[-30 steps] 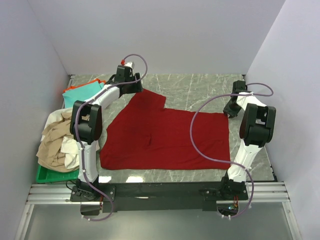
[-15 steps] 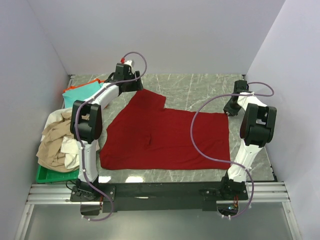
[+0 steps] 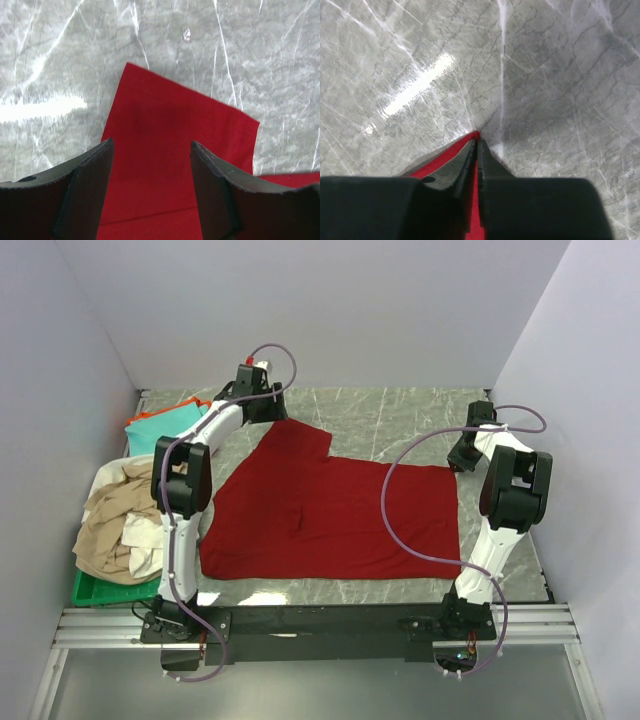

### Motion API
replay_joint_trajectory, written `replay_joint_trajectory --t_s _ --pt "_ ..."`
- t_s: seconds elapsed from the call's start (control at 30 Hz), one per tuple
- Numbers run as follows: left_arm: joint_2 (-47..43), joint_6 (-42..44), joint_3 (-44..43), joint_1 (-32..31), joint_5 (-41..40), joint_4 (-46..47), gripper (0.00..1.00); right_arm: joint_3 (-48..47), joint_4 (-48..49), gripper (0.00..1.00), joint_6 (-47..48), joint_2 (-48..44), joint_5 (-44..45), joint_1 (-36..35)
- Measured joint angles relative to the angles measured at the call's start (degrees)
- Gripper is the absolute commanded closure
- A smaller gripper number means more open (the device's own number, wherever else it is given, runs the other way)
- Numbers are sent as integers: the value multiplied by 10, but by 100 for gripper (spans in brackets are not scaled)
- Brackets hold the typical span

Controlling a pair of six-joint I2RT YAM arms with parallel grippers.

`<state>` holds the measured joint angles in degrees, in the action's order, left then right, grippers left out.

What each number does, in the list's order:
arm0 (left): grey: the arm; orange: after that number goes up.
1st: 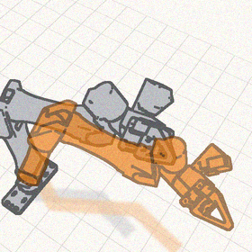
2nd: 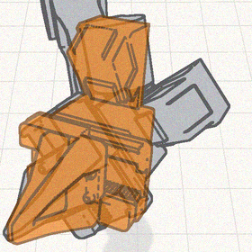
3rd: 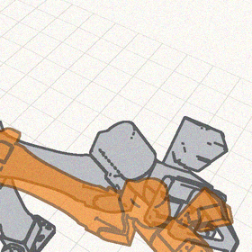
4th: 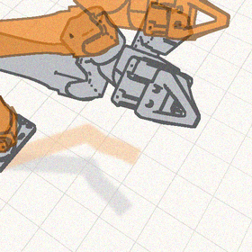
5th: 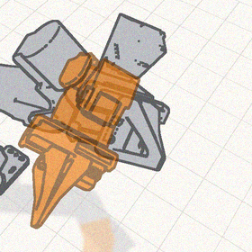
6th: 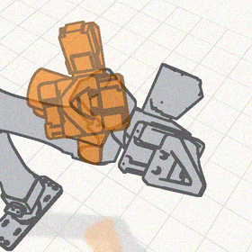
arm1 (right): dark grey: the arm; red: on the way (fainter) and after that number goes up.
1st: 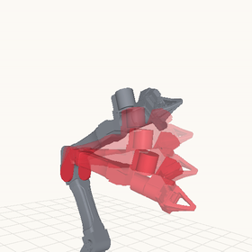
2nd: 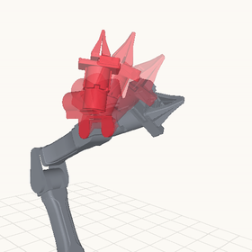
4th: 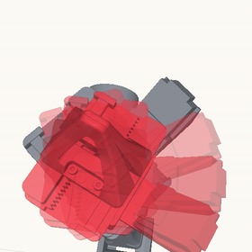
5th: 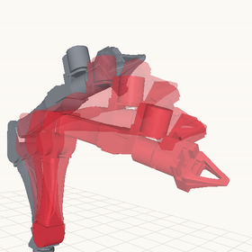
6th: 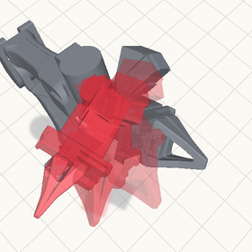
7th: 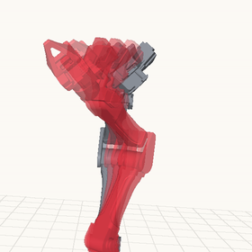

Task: Fold and stack the t-shirts
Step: Fold the tshirt

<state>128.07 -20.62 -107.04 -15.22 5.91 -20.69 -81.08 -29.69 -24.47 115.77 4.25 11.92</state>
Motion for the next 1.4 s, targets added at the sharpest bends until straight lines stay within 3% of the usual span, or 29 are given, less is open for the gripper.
replay_joint_trajectory --t_s 0.1,0.3,0.77,1.4 --pt "21 0 -37 0 -2 -14 33 0 0 100 0 0 0 0" --pt "78 0 -125 0 -13 -39 40 0 0 100 0 0 0 0" --pt "164 -9 -230 -6 -61 -62 39 0 0 100 0 0 -16 2" --pt "200 2 -252 -22 -98 -70 43 0 0 100 0 0 -33 2"
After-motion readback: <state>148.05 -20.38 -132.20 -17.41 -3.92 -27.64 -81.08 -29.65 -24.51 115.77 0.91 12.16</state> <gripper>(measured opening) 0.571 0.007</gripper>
